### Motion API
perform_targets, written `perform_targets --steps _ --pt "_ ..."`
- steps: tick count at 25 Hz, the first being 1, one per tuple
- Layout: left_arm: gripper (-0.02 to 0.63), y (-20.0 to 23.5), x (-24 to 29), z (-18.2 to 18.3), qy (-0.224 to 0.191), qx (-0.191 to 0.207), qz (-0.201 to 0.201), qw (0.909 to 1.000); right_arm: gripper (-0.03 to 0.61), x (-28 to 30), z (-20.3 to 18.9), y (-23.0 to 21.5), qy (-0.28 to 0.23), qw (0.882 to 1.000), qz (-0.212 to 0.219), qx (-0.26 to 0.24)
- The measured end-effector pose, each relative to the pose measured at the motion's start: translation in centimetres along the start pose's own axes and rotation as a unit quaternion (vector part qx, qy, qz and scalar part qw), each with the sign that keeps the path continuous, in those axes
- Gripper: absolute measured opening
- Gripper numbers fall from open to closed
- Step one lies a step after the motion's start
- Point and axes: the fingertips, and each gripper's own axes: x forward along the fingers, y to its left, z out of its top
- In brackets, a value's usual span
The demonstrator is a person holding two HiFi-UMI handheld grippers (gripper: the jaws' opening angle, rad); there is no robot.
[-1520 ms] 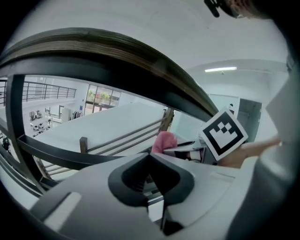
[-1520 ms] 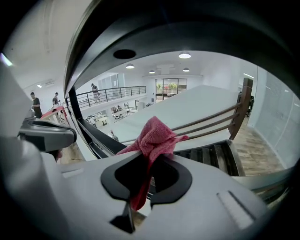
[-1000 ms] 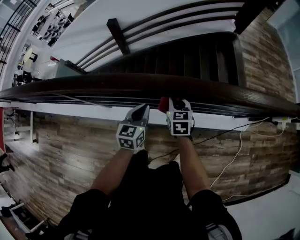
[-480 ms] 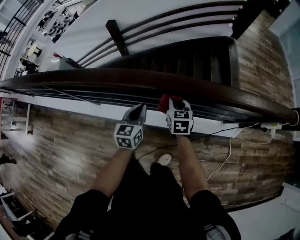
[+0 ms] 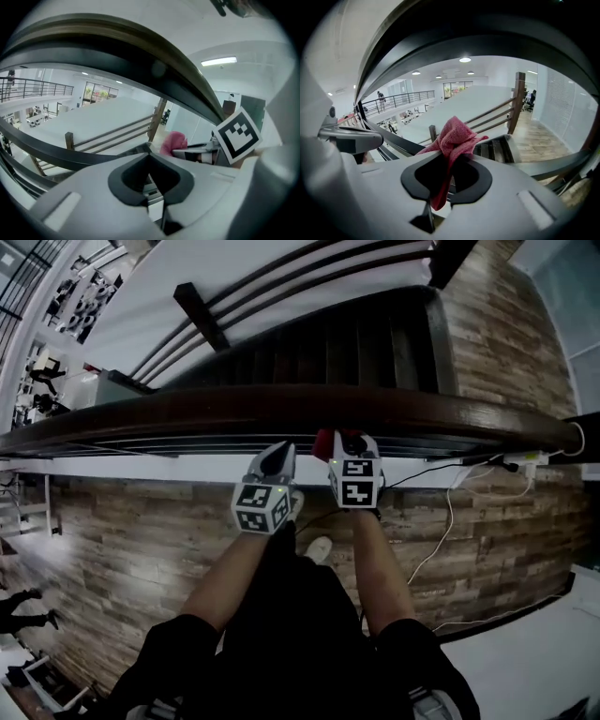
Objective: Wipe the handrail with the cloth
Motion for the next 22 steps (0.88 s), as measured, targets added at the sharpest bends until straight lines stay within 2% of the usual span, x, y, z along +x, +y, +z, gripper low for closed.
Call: perform_targets --steps 5,10,16,22 --pt "0.000 -2.8 2.5 -0.5 0.022 0.014 -0.033 0.9991 0.041 -1.2 -0.7 -3.6 0.005 0.999 -0.041 0.034" --pt "0.000 -3.8 4.7 -0.9 0.032 0.022 -0.056 0.9977 0.041 -1.8 -1.8 -6.1 0.007 0.997 -0.052 0.061" --pt "0.000 -5.9 6.5 -1.4 0.029 -0.013 -0.035 0.9989 0.041 -2.6 -2.7 -8.4 0.010 0.999 -0.026 0.039" --pt "0.000 -8.7 7.4 -1.6 0.010 -0.038 0.002 0.9992 0.041 -3.1 -3.0 -11.0 0.023 1.000 0.016 0.007"
